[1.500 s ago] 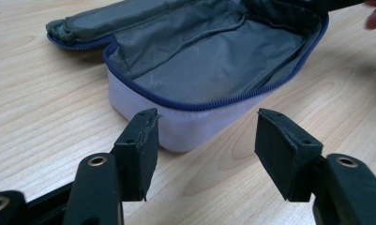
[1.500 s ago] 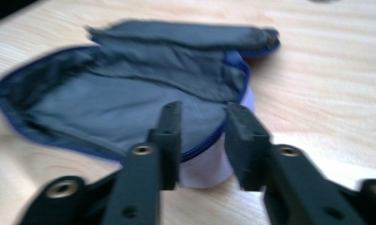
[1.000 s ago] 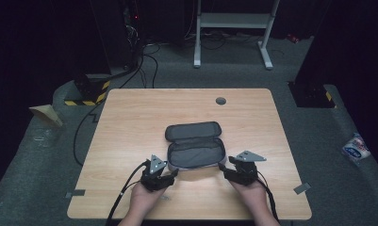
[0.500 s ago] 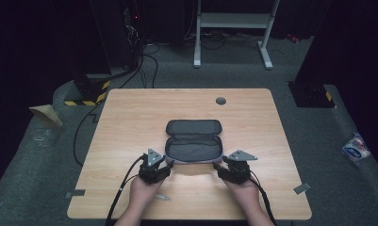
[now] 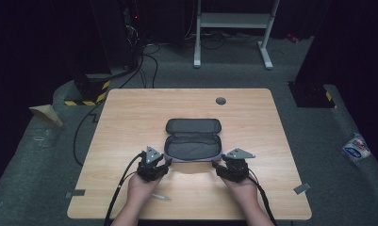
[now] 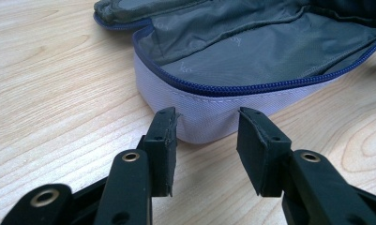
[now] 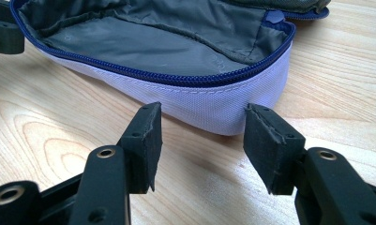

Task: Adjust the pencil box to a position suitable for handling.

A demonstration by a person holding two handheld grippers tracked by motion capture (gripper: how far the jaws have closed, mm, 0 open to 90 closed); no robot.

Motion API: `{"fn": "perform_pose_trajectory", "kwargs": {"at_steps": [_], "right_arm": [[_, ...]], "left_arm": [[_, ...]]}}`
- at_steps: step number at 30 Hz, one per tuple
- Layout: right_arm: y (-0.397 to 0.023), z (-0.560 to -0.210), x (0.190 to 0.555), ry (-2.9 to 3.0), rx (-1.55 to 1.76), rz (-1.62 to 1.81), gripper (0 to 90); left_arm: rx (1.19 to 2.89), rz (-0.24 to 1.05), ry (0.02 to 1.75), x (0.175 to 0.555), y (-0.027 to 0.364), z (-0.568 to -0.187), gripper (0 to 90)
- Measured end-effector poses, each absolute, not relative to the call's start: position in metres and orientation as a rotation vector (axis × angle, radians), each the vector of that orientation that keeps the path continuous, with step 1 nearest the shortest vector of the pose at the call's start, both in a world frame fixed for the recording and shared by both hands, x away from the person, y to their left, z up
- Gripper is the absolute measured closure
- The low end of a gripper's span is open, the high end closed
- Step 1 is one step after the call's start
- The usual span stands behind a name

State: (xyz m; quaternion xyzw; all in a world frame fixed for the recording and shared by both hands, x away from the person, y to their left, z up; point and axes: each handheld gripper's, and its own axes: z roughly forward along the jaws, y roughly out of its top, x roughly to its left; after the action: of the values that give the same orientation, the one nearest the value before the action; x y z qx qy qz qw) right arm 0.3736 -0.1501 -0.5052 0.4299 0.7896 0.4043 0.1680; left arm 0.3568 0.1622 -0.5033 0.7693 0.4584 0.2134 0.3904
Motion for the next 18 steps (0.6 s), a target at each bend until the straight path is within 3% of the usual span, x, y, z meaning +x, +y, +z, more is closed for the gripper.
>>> {"fn": "perform_pose_trajectory", "kwargs": {"at_steps": [7, 18], "right_arm": [[-0.163, -0.501, 0.365, 2.239, 1.196, 1.164, 45.7], [-0.179, -0.508, 0.352, 2.275, 1.136, 1.078, 44.6]], "left_arm": [[1.939, 0.523, 1.154, 0.346, 0.192, -0.498, 46.8], [2.016, 0.528, 1.168, 0.307, 0.243, -0.501, 48.6]]}}
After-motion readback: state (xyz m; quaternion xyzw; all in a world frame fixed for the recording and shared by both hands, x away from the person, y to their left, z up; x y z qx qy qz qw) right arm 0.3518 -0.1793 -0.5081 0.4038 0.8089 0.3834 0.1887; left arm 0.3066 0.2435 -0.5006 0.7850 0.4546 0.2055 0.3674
